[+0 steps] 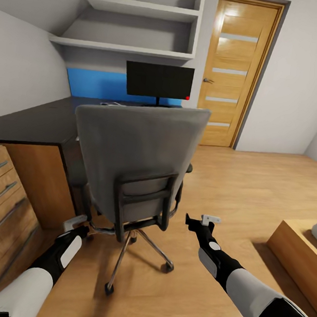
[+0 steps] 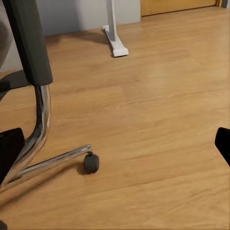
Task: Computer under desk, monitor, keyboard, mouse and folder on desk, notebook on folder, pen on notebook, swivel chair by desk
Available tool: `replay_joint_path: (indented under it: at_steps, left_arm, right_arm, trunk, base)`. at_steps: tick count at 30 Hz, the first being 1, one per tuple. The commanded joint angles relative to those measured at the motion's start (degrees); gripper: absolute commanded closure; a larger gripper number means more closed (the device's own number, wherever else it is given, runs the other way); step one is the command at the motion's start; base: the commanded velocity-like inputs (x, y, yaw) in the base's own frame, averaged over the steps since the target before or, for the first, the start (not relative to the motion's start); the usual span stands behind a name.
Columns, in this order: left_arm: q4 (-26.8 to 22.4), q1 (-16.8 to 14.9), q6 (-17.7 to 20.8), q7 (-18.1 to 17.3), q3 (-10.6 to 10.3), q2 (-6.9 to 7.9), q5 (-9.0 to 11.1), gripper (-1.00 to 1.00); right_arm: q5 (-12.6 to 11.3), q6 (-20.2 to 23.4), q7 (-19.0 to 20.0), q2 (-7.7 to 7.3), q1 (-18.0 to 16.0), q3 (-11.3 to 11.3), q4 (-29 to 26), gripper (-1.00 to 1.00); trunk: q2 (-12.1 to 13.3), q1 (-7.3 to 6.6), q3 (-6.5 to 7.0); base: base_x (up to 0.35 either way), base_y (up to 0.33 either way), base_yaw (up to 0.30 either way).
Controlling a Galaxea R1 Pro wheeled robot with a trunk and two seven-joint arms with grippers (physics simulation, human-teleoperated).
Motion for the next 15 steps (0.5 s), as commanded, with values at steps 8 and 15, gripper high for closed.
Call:
replay_joint_path:
  at_steps: [8, 15]
  left_arm:
    - [-0.2, 0.0, 0.2, 0.0, -0.2, -0.03, 0.4, -1.00]
    - [-0.2, 0.0, 0.2, 0.0, -0.4, 0.03, 0.4, -1.00]
  right_arm:
    - [-0.2, -0.1, -0.4, 0.03, 0.0, 0.6, 0.0, -1.00]
    - [-0.2, -0.1, -0.4, 0.04, 0.0, 0.6, 0.0, -1.00]
  trunk:
    - [0.0, 0.02, -0.05]
    - [0.0, 0.02, -0.05]
  base:
    - [0.320, 0.000, 0.000]
    - [0.261, 0.000, 0.000]
